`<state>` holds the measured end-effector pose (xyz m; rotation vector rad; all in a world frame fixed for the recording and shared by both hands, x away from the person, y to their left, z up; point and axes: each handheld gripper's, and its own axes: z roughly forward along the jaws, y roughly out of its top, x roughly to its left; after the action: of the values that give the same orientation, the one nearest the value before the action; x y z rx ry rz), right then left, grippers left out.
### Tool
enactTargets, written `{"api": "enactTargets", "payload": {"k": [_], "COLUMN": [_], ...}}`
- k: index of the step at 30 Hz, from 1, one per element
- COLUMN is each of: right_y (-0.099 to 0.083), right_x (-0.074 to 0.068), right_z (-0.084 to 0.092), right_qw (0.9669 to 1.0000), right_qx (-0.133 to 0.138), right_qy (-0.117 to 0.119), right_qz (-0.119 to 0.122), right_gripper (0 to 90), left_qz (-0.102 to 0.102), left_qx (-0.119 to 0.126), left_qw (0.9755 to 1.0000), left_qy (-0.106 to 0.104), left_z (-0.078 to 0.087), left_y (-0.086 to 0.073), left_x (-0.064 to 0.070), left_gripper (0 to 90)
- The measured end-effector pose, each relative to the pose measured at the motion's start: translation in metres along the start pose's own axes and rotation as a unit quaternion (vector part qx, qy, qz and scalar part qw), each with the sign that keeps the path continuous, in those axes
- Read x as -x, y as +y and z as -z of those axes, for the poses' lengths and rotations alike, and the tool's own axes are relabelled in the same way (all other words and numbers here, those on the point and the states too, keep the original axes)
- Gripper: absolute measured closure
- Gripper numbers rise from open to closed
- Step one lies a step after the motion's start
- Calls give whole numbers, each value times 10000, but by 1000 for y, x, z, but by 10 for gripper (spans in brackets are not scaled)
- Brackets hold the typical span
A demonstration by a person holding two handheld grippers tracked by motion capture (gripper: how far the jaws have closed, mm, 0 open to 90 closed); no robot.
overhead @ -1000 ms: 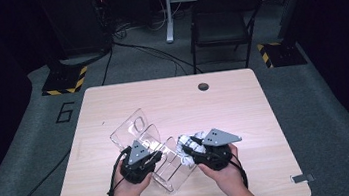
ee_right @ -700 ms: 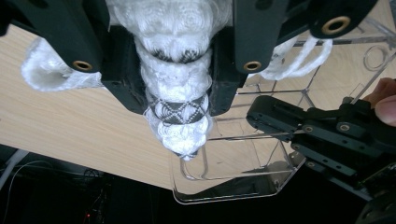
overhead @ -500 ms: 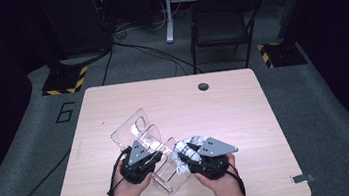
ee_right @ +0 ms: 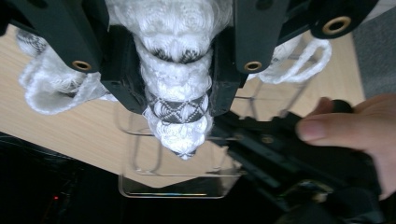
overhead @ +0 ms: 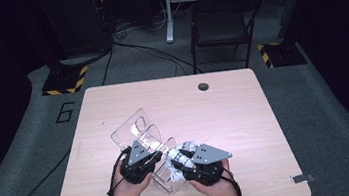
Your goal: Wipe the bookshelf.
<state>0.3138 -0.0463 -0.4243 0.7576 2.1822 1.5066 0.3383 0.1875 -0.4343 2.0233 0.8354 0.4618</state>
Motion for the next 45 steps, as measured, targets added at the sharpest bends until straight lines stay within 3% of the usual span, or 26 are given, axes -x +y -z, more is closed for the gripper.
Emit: {"api": "enactTargets", "payload": {"k": [5, 11, 18, 24, 34, 37, 45], "right_y": [-1, 2, 3, -1, -1, -4, -17], "right_x": [19, 28, 49, 64, 73, 77, 85], "right_z": [3, 3, 4, 6, 5, 6, 3], "right_qw": [9997, 9992, 9955, 9919, 9913, 9897, 9847], "right_qx": [41, -68, -184, -140, -200, -266, -408], "right_qy": [-208, -301, -140, -124, -284, -436, -543], "right_qz": [-144, -258, -924, -1259, -1270, -1340, -1606], "right_gripper": [605, 605, 626, 636, 655, 662, 671], "left_qz": [30, 32, 36, 36, 27, 25, 29], "left_qx": [0, -8, -10, -15, -45, -46, -54], "left_qw": [10000, 10000, 10000, 10000, 10000, 10000, 10000], "left_qy": [0, -1, -5, -6, -31, -31, -23], "left_z": [-1, -1, -1, -1, 0, 0, 0], "left_y": [0, 0, 0, 0, 1, 1, 1], "left_x": [1, 1, 1, 1, 0, 0, 0], "left_gripper": [852, 852, 852, 852, 852, 852, 853]}}
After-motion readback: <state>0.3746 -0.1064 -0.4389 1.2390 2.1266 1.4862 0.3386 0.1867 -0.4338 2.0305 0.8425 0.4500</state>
